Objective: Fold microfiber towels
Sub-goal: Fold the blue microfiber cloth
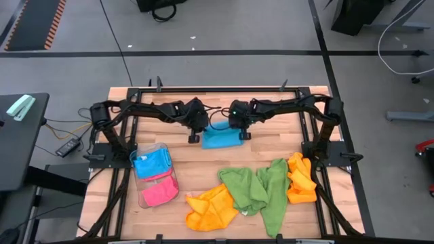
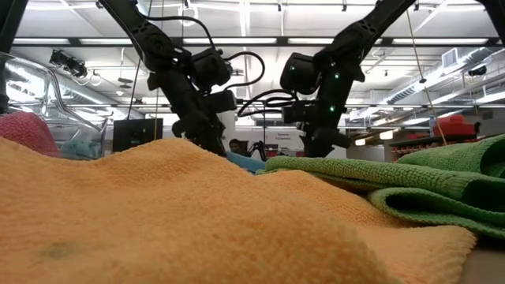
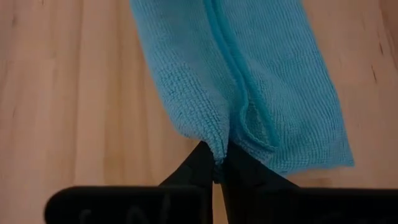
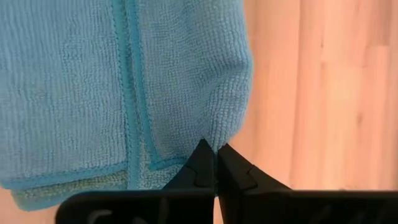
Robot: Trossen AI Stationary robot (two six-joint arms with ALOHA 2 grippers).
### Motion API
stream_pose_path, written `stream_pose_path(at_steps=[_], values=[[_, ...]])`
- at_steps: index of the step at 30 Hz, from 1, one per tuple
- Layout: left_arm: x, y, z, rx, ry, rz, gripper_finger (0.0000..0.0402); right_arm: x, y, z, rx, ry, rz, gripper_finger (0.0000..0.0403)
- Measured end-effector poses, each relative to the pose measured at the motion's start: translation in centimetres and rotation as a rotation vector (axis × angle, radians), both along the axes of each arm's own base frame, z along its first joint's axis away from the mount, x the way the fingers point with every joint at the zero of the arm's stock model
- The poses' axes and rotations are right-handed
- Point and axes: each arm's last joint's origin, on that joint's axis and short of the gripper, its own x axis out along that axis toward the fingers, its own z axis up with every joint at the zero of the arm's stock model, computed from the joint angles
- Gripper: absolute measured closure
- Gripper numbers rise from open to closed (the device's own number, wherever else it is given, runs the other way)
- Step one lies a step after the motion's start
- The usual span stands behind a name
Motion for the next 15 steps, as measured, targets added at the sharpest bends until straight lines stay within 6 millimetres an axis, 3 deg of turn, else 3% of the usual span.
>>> stream_pose_path(at_steps=[6,15], values=[[-0.1,0.0,0.4,0.009,-0.004,0.005,0.0361,0.4,1.3,0.1,-0.122,0.044,0.024,0.0398],[0.2,-2.0,0.2,0.049,0.038,-0.124,0.0379,1.0,3.3,0.3,-0.239,0.072,0.048,0.0397]])
